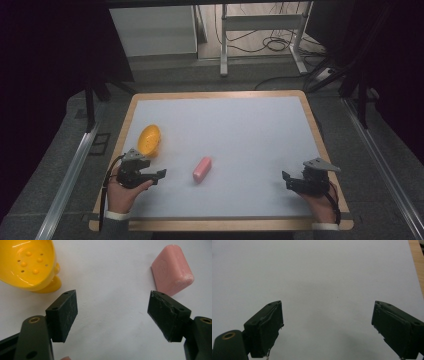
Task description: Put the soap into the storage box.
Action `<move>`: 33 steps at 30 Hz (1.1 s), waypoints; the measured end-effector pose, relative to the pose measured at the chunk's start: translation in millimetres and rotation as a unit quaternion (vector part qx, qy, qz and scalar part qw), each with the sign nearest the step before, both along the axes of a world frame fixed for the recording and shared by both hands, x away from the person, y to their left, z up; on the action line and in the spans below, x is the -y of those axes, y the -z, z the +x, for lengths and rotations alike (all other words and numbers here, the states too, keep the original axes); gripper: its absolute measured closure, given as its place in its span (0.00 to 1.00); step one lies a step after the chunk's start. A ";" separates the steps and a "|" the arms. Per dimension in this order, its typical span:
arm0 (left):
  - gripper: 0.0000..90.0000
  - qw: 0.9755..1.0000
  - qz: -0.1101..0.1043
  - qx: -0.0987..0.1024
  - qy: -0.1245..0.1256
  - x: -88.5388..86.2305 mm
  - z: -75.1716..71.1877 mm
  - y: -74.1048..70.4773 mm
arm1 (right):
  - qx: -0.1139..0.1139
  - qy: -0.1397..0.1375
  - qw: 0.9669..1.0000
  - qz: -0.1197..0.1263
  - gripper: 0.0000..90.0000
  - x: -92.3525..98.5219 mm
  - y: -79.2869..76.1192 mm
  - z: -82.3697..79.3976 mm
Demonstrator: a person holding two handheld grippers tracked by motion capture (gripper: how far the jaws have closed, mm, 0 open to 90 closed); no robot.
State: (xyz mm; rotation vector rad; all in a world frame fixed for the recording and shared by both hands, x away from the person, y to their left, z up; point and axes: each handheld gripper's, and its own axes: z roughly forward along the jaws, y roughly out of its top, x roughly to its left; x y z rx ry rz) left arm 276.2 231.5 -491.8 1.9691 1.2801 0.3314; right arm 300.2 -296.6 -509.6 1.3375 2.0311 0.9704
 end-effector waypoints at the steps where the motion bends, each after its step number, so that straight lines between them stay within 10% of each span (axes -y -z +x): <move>1: 0.27 1.000 0.003 0.000 0.000 0.8 -0.9 -0.8 | -0.001 0.000 1.000 -0.002 0.11 0.2 0.6 0.2; 16: 0.29 0.999 0.025 -0.005 0.046 21.4 -7.5 -33.6 | 0.000 -0.003 1.000 0.007 0.11 3.8 -2.0 -0.8; 33: 0.26 0.996 0.042 -0.017 0.081 51.5 7.7 -33.8 | -0.003 -0.002 1.000 -0.002 0.11 4.6 0.0 -1.3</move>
